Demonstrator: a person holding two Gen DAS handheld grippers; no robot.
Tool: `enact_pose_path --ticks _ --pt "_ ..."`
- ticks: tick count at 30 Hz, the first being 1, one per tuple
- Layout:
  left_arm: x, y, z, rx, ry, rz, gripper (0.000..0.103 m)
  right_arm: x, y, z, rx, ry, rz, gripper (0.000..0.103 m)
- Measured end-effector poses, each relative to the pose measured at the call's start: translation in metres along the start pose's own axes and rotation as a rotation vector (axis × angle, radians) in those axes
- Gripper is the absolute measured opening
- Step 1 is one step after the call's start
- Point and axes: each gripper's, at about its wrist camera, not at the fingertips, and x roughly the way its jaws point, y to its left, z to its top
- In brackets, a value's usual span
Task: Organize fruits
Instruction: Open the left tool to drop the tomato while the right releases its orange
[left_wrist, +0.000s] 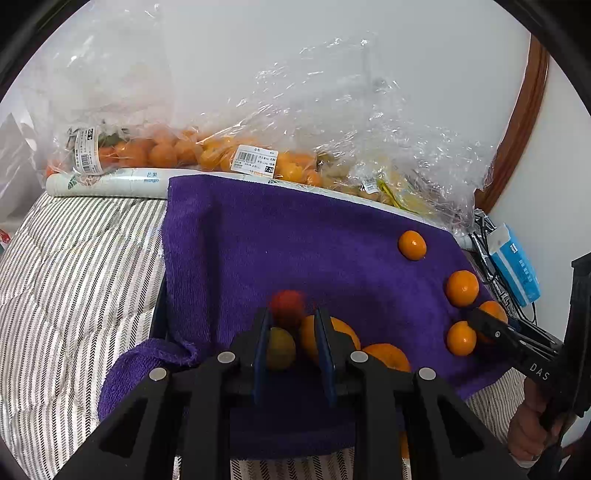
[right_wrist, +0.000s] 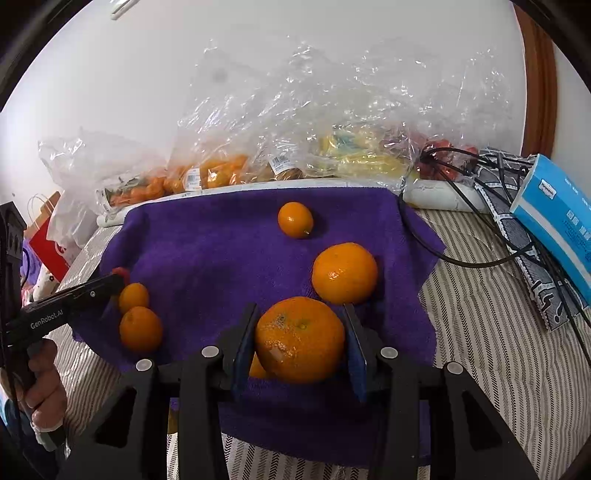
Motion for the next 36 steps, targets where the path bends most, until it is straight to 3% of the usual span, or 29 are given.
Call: enact_pose_path --ticks 5,9,13,36 --pt "-0.0012 0.0014 0.0004 -0.005 0.001 -0.011 0.028 -0.0005 0.0014 -0.0004 -0.012 -0.004 -0.007 0.043" --pt "-0.0045 -0.0005 0.0003 0.001 -0.012 -0.020 0.042 -0.0011 0.0031 -0.0008 -0.027 -0.010 -0.017 0.044" --pt "-0.0066 -0.0037 0.0001 0.014 -0.019 -0.026 0.046 -0.0014 0.0042 -0.0012 -0.032 -0.011 -0.018 0.044" --pt "-0.0060 -0.0066 0.0007 0.031 -0.023 -0.018 0.050 -0.0030 0.0055 -0.0008 -0.036 -0.016 -0.023 0.051"
